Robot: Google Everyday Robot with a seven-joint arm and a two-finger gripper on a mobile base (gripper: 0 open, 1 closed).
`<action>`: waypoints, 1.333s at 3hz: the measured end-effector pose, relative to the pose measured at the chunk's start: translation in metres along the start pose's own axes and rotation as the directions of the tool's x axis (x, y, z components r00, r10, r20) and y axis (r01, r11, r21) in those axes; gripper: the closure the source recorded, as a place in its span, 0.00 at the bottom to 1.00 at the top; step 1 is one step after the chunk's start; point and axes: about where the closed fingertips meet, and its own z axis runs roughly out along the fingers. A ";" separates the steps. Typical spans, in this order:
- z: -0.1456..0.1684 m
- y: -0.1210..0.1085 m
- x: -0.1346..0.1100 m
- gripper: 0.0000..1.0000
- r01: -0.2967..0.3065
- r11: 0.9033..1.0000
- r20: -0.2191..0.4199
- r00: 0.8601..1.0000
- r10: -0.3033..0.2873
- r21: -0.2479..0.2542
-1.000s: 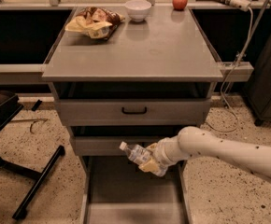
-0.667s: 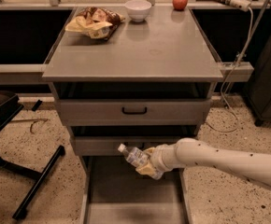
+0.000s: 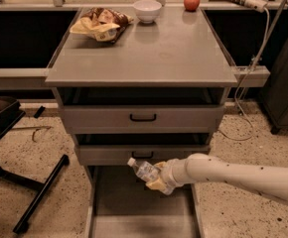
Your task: Place blue plastic bottle into bottom drawer
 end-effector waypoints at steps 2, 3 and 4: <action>0.066 0.026 0.085 1.00 -0.042 0.999 -0.046 0.998 0.043 0.027; 0.066 0.026 0.085 1.00 -0.042 0.999 -0.046 0.998 0.043 0.027; 0.089 0.025 0.107 1.00 -0.061 0.998 -0.044 0.997 0.062 0.033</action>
Offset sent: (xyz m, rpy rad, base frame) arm -0.0314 -0.0205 -0.1368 -0.0658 0.0268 -0.0817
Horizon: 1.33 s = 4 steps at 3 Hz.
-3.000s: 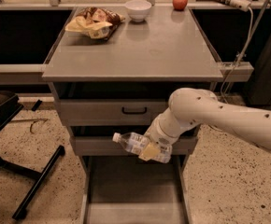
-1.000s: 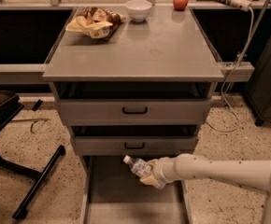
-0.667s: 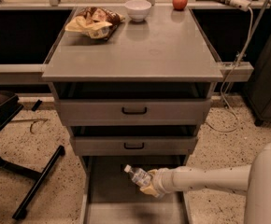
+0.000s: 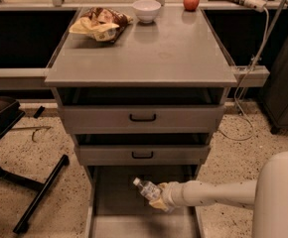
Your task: Place blue plastic bottle into bottom drawer
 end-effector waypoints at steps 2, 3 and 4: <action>0.083 0.018 0.045 1.00 -0.005 0.997 0.010 1.000 0.006 -0.071; 0.122 0.041 0.058 1.00 0.005 0.988 0.007 1.000 -0.004 -0.151; 0.122 0.042 0.058 1.00 0.005 0.988 0.007 1.000 -0.004 -0.152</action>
Offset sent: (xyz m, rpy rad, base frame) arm -0.0081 0.0330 -0.1462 0.0483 0.1013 0.0780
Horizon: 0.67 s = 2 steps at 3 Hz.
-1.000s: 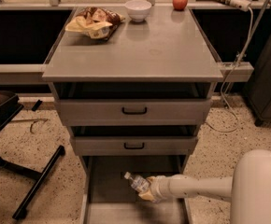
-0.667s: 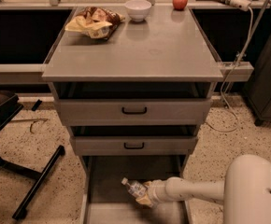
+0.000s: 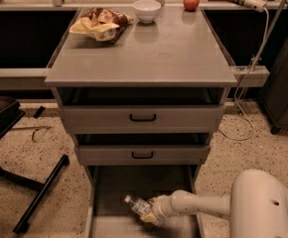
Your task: Place blue plastic bottle into bottom drawer
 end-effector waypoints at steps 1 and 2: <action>0.011 0.002 0.012 1.00 -0.020 1.000 -0.015 1.000 0.020 -0.017; 0.027 0.000 0.027 1.00 -0.033 0.999 -0.039 0.999 0.032 -0.025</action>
Offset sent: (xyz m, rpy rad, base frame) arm -0.0002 -0.0087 -0.0630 -0.0466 0.0745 -0.0154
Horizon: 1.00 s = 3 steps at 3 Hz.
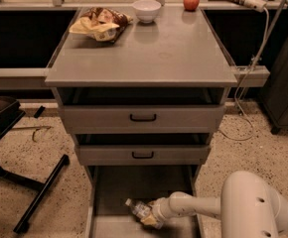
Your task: Place blue plastic bottle into bottom drawer
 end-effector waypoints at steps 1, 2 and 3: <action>0.001 0.000 0.000 0.81 -0.001 1.000 0.000 1.000 0.001 0.001; 0.001 0.000 0.000 0.58 -0.001 1.000 0.000 1.000 0.001 0.000; 0.001 0.000 0.000 0.35 -0.001 1.000 0.000 1.000 0.001 0.000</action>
Offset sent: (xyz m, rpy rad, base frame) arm 0.0004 0.0000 -0.0007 -0.0002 -0.0001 -0.0008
